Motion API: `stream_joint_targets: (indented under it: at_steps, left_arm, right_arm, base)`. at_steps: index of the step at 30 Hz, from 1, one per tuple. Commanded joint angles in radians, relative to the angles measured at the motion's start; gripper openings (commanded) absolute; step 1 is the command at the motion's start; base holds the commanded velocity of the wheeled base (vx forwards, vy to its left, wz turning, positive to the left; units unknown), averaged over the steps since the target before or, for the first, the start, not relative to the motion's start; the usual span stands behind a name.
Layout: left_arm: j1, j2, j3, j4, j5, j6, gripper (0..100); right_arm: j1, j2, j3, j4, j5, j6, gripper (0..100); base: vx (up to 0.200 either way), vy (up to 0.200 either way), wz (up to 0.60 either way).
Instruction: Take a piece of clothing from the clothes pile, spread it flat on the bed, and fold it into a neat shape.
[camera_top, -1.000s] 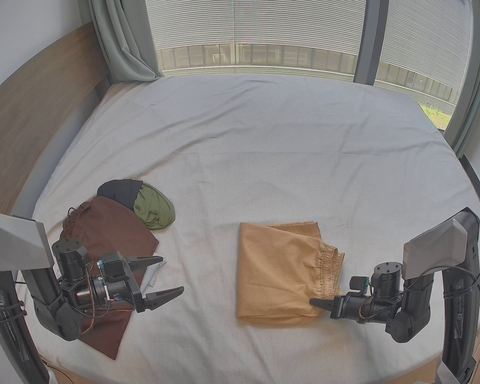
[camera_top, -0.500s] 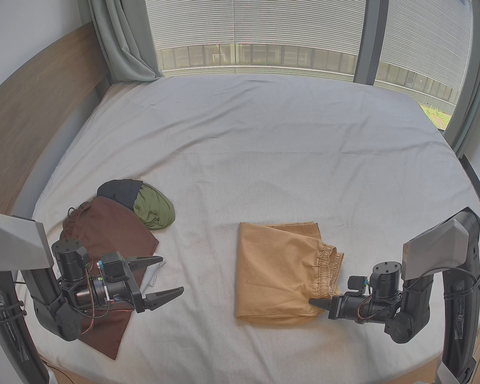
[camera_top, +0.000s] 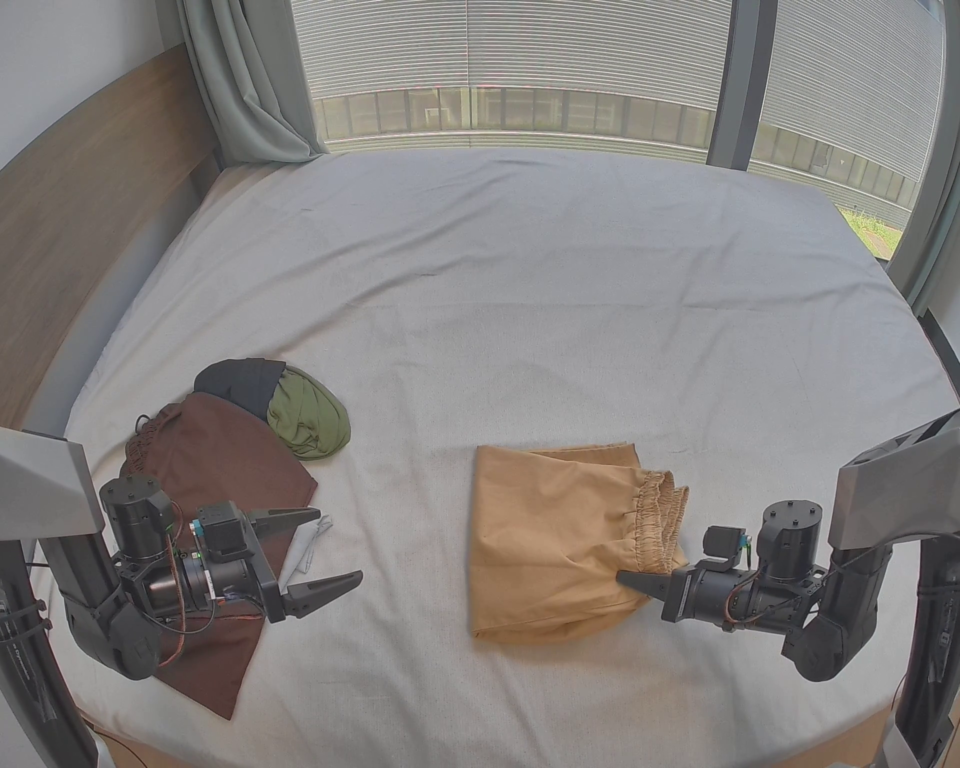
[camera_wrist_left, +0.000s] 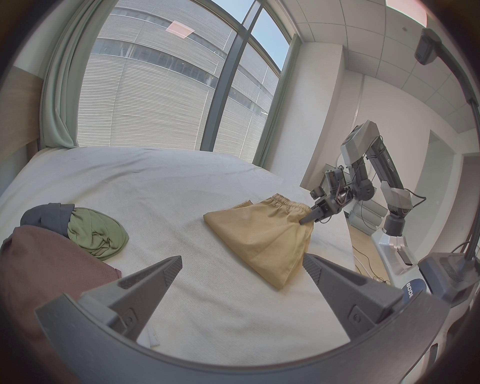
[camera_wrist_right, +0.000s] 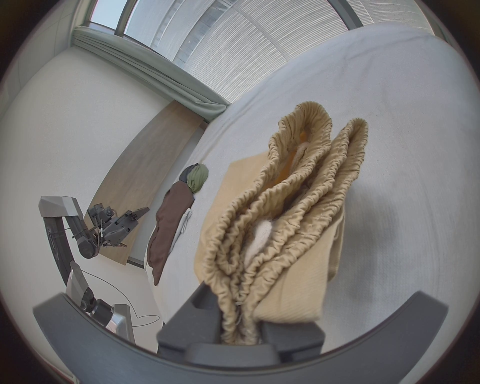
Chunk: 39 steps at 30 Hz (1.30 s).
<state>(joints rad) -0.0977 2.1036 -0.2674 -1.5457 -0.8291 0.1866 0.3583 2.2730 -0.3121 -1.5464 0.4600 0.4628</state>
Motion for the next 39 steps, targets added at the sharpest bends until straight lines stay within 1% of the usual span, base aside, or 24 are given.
stream_joint_targets:
  at_steps: [1,4,17,26,33,39]
  left_arm:
    - [0.003,-0.001,0.002,0.001,-0.005,0.017,100]
    - [0.003,-0.001,0.002,0.001,-0.004,0.017,100]
    - [0.001,-0.001,0.004,0.001,-0.004,0.017,100]
    - [0.001,0.001,0.005,0.001,-0.004,0.016,100]
    - [-0.001,0.001,0.001,0.001,-0.004,0.014,100]
    - [-0.004,-0.001,0.005,0.001,-0.004,0.014,100]
  right_arm:
    - [0.024,-0.076,0.002,0.0,-0.014,-0.001,0]
    - [0.03,-0.102,0.002,0.0,-0.023,0.0,0]
    - [0.048,-0.135,-0.007,0.002,-0.023,0.004,0]
    - [0.085,-0.171,-0.062,0.002,-0.023,0.073,0]
    - [0.091,-0.178,-0.087,0.003,-0.024,0.085,0]
    - [0.097,-0.178,-0.153,0.005,-0.024,0.114,0]
  base:
    - [0.0,0.0,0.0]
    - [0.0,0.0,0.0]
    - [0.0,0.0,0.0]
    - [0.0,0.0,0.0]
    - [0.0,0.0,0.0]
    - [0.0,0.0,0.0]
